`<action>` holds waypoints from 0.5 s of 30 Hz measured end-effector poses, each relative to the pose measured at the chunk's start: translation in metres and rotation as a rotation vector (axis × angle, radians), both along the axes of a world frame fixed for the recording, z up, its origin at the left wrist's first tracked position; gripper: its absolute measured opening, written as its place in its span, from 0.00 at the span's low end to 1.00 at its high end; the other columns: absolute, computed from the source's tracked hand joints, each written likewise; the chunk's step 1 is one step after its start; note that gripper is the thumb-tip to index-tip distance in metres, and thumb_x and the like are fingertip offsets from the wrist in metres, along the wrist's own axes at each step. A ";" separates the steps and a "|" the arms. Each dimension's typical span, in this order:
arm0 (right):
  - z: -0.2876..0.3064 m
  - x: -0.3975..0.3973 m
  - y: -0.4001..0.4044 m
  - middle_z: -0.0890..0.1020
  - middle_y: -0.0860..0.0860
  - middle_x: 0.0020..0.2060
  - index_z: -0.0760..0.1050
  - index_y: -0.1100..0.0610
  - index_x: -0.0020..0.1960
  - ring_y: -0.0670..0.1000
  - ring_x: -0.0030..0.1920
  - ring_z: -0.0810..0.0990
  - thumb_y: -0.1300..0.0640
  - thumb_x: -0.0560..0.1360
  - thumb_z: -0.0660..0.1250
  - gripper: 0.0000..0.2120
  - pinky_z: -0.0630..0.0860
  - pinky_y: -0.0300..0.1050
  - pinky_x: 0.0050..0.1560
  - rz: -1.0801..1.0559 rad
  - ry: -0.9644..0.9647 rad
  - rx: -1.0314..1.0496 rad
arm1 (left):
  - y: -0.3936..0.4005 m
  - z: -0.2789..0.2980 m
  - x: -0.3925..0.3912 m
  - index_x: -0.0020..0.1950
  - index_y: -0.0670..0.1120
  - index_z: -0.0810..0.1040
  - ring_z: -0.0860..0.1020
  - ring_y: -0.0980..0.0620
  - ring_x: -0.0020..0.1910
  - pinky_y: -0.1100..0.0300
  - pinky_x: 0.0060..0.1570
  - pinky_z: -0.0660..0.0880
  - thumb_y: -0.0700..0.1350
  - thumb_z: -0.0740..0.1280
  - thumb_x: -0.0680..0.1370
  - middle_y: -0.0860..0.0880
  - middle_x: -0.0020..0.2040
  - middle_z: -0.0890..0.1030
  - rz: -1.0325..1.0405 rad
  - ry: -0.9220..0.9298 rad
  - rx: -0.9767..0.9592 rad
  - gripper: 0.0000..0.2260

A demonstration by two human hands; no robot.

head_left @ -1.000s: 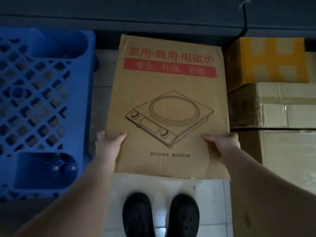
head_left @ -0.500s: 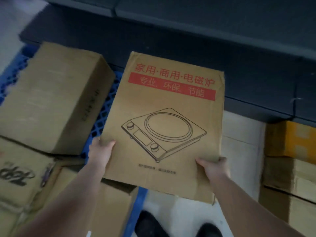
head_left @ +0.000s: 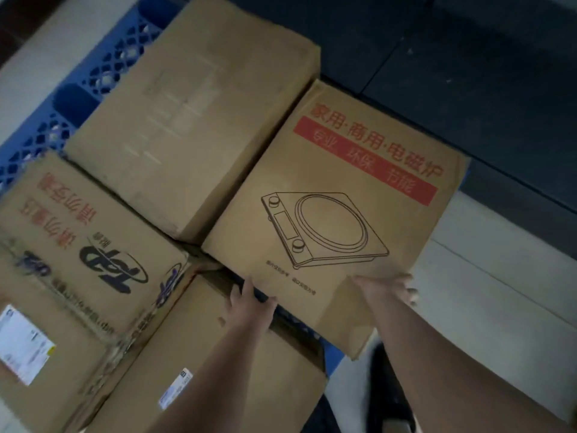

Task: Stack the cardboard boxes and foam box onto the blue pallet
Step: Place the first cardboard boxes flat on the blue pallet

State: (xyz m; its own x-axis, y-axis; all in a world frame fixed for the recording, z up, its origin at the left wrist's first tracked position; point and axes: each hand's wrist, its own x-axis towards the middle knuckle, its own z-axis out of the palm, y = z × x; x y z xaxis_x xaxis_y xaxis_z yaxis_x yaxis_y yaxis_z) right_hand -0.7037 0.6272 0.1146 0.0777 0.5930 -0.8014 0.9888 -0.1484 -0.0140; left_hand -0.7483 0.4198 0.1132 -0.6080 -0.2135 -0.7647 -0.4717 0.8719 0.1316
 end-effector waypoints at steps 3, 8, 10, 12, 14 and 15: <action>-0.010 -0.007 0.014 0.65 0.61 0.69 0.48 0.61 0.74 0.62 0.67 0.67 0.48 0.64 0.77 0.52 0.67 0.55 0.65 -0.116 0.068 -0.064 | 0.003 -0.001 -0.007 0.75 0.55 0.55 0.56 0.44 0.74 0.43 0.71 0.58 0.54 0.63 0.75 0.48 0.74 0.60 0.120 -0.023 0.023 0.31; -0.006 -0.020 0.000 0.64 0.62 0.71 0.42 0.64 0.75 0.62 0.69 0.66 0.51 0.65 0.77 0.55 0.65 0.55 0.69 -0.171 0.059 -0.192 | 0.015 -0.005 -0.029 0.77 0.51 0.50 0.59 0.43 0.73 0.47 0.71 0.62 0.46 0.66 0.75 0.47 0.76 0.57 0.458 -0.001 0.239 0.35; 0.001 -0.025 -0.006 0.62 0.61 0.72 0.42 0.65 0.75 0.61 0.70 0.64 0.51 0.69 0.73 0.50 0.64 0.54 0.69 -0.157 0.006 -0.272 | 0.016 -0.005 -0.032 0.77 0.50 0.51 0.60 0.43 0.73 0.45 0.70 0.63 0.47 0.67 0.74 0.46 0.76 0.59 0.438 0.015 0.209 0.36; 0.007 -0.030 -0.008 0.61 0.61 0.72 0.42 0.67 0.74 0.61 0.70 0.64 0.52 0.73 0.69 0.45 0.66 0.52 0.68 -0.029 -0.060 -0.249 | 0.015 -0.005 -0.031 0.76 0.49 0.55 0.63 0.42 0.72 0.43 0.68 0.65 0.45 0.67 0.74 0.45 0.74 0.62 0.468 0.056 0.211 0.34; 0.014 -0.031 -0.017 0.59 0.60 0.71 0.46 0.65 0.74 0.61 0.69 0.63 0.53 0.74 0.65 0.40 0.67 0.53 0.64 0.163 -0.055 -0.088 | 0.006 -0.001 -0.024 0.75 0.50 0.59 0.66 0.42 0.70 0.42 0.66 0.68 0.45 0.67 0.74 0.46 0.73 0.64 0.501 0.114 0.185 0.31; 0.019 -0.031 -0.024 0.59 0.59 0.71 0.48 0.63 0.73 0.60 0.68 0.63 0.52 0.73 0.65 0.38 0.67 0.53 0.62 0.273 -0.015 -0.001 | -0.003 0.002 -0.019 0.74 0.49 0.61 0.67 0.42 0.69 0.42 0.66 0.68 0.45 0.67 0.74 0.45 0.72 0.65 0.492 0.129 0.128 0.30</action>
